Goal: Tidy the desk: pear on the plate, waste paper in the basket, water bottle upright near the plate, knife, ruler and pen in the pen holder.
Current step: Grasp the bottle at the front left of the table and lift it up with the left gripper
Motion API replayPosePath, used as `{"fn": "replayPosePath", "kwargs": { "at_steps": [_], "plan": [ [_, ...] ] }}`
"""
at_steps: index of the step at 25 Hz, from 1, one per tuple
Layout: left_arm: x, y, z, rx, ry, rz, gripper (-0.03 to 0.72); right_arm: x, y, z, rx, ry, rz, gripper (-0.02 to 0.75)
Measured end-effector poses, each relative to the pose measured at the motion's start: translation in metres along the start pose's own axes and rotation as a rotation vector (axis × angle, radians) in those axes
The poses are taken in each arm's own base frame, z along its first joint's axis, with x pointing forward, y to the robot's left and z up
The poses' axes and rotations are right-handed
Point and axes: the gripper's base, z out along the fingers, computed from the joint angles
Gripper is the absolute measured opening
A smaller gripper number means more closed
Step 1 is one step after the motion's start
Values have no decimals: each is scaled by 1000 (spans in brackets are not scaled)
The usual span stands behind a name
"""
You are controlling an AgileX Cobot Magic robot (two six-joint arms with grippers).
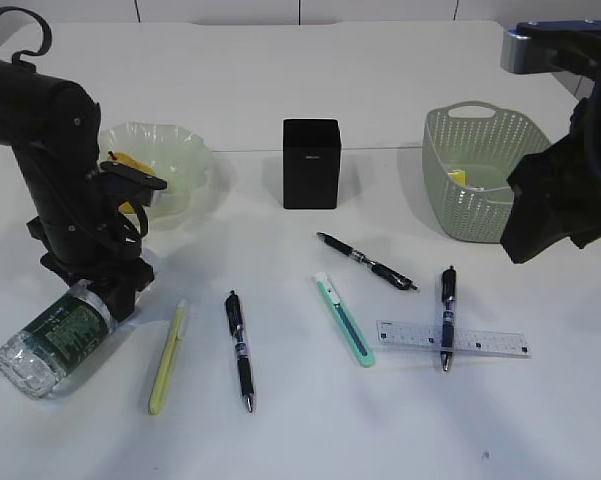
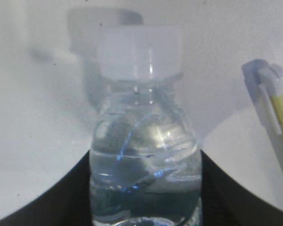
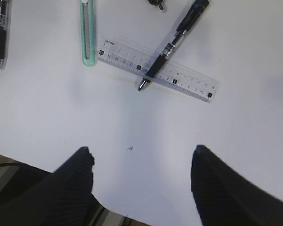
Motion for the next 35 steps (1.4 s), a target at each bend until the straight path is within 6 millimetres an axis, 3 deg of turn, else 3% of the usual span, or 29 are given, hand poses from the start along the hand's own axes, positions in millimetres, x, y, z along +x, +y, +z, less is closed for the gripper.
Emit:
{"fn": "replayPosePath", "kwargs": {
  "at_steps": [13, 20, 28, 35],
  "plan": [
    [-3, 2, -2, 0, -36, -8, 380, 1, 0, 0, -1, 8, 0, 483],
    [2, 1, -25, 16, -195, -50, 380, 2, 0, 0, -2, 26, -1, 483],
    [31, -1, -50, -16, -298, -36, 380, 2, 0, 0, -2, 26, -1, 483],
    [71, -8, -62, -48, -539, -40, 379, 2, 0, 0, -2, 26, -1, 483]
  ]
}}
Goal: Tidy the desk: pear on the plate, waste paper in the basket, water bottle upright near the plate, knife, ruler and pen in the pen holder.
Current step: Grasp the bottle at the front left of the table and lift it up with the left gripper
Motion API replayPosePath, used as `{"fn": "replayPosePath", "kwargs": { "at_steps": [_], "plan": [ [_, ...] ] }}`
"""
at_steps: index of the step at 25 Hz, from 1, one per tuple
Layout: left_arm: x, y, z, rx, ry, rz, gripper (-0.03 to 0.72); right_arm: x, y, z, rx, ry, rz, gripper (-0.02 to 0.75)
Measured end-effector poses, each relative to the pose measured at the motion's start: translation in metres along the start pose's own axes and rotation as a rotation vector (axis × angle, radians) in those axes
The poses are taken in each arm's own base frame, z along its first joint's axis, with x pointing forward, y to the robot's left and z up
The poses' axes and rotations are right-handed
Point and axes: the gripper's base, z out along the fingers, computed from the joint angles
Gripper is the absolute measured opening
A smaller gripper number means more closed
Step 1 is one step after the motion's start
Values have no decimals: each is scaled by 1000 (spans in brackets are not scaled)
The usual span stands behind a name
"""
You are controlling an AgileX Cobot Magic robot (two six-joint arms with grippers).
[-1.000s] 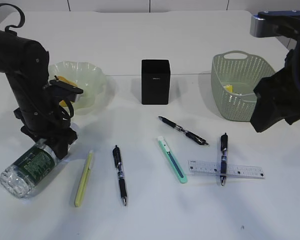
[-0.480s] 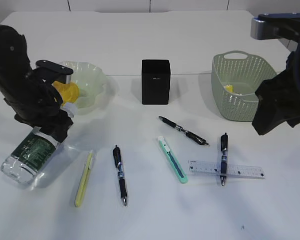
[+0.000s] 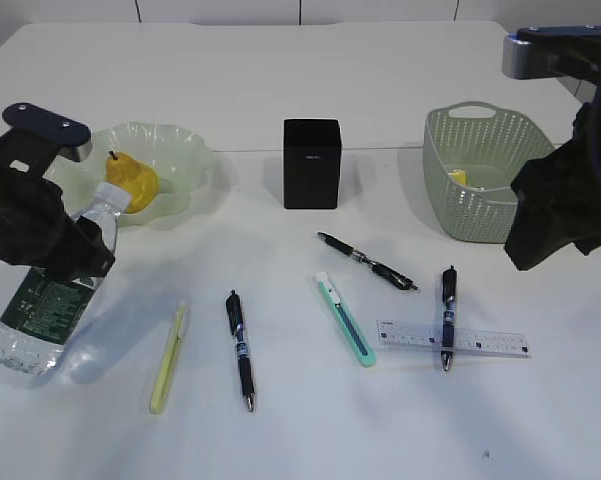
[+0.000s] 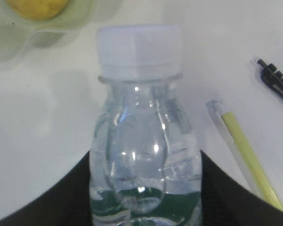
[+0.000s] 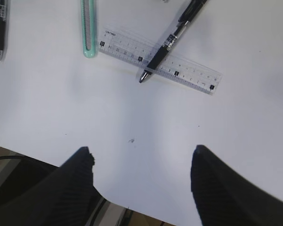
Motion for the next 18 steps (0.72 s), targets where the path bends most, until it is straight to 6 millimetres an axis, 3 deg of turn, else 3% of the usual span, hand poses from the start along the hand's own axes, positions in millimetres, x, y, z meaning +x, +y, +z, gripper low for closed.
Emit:
{"fn": "replayPosePath", "kwargs": {
  "at_steps": [5, 13, 18],
  "plan": [
    [21, -3, -14, -16, -194, -36, 379, 0, 0, 0, -3, 3, 1, 483],
    [56, -5, -22, -71, -497, -93, 379, 0, 1, 0, -6, 4, 2, 483],
    [57, -3, -27, -95, -665, -135, 379, 0, 1, 0, -6, 4, 2, 483]
  ]
}}
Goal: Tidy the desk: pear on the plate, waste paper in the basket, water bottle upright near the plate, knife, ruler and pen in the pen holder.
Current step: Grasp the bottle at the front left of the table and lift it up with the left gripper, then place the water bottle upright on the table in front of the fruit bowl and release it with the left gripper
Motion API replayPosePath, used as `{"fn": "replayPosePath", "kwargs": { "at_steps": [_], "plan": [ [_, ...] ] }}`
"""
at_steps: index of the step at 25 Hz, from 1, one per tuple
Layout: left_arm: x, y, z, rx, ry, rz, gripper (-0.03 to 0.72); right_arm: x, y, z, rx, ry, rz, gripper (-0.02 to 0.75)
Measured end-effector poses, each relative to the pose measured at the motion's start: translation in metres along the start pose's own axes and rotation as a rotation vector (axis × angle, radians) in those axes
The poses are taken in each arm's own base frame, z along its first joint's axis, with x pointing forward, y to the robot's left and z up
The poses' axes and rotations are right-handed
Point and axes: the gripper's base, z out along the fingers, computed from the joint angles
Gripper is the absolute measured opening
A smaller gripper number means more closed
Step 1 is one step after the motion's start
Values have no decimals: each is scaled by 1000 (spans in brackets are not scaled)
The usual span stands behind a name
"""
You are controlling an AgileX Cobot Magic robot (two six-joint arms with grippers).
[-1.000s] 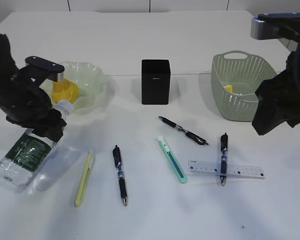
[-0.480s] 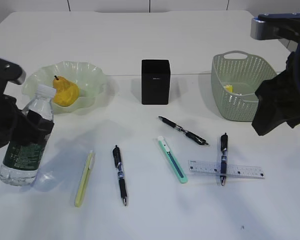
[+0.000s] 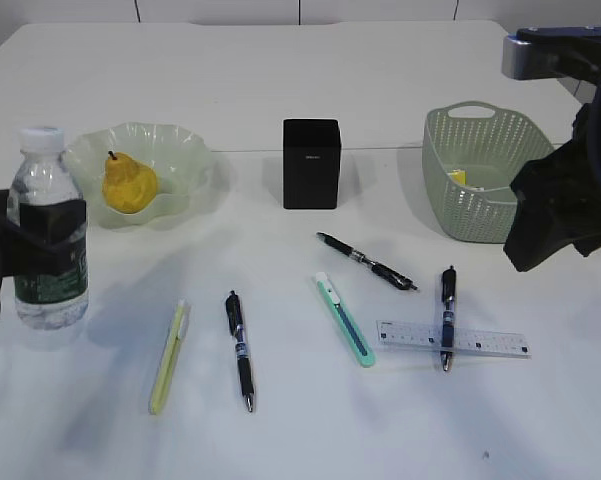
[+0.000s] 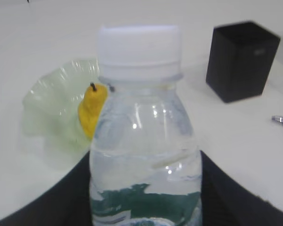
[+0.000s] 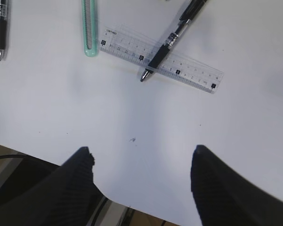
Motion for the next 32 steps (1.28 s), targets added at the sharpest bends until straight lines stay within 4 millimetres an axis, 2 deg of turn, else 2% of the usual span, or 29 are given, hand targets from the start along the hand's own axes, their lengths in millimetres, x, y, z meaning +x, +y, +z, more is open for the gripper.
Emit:
{"fn": "replayPosePath", "kwargs": {
  "at_steps": [5, 16, 22, 28, 32],
  "plan": [
    [-12, 1, 4, -6, -190, -92, 379, 0, 0, 0, 0, 0, 0, 483],
    [-13, -9, 10, 96, -325, -18, 379, 0, 0, 0, 0, 2, 3, 483],
    [10, -14, 26, 141, -227, -18, 379, 0, 0, 0, 0, 2, 3, 483],
    [12, -23, 50, 220, -212, 14, 379, 0, 0, 0, 0, 2, 3, 483],
    [18, -22, 72, 222, -195, -21, 379, 0, 0, 0, 0, 2, 3, 483]
  ]
}}
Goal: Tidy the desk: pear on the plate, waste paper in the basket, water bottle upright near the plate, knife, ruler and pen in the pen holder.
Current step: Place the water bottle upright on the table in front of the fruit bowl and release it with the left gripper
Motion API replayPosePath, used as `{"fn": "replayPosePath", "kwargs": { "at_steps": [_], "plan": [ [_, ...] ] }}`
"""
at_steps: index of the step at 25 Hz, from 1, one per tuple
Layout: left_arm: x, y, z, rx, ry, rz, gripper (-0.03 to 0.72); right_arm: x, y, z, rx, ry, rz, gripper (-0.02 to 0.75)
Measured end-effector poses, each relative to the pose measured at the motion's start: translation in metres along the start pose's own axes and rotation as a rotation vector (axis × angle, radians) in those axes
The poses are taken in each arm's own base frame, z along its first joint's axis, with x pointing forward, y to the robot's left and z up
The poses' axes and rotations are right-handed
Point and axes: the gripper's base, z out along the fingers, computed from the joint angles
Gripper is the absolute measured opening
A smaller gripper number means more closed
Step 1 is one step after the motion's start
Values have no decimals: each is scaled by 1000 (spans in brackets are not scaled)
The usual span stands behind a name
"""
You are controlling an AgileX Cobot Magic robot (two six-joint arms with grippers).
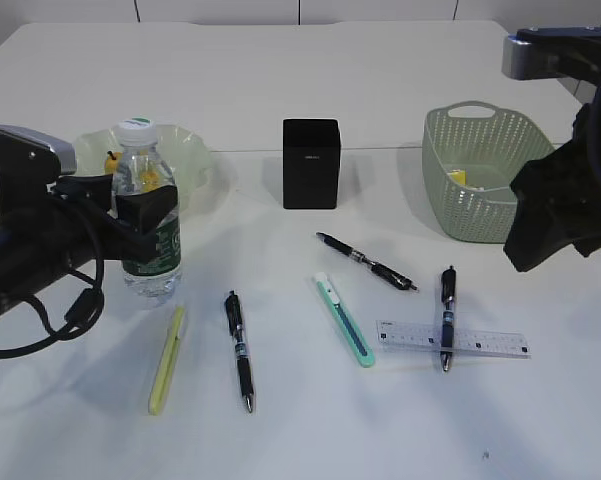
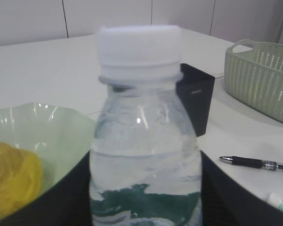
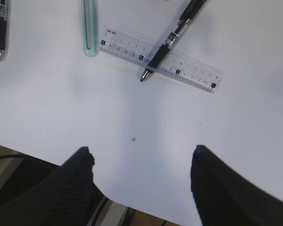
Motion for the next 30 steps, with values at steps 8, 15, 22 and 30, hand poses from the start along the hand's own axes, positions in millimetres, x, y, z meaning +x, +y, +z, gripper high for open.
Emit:
{"fn": "replayPosePath", "kwargs": {
  "at_steps": [8, 15, 22, 30],
  "plan": [
    [23, 27, 21, -49, 41, -69, 379, 0, 0, 0, 0, 0, 0, 483],
    [32, 26, 36, 27, -3, -48, 379, 0, 0, 0, 0, 0, 0, 483],
    [43, 26, 39, 39, -39, -64, 379, 0, 0, 0, 0, 0, 0, 483],
    [44, 27, 40, 31, -51, -69, 412, 0, 0, 0, 0, 0, 0, 483]
  ]
}}
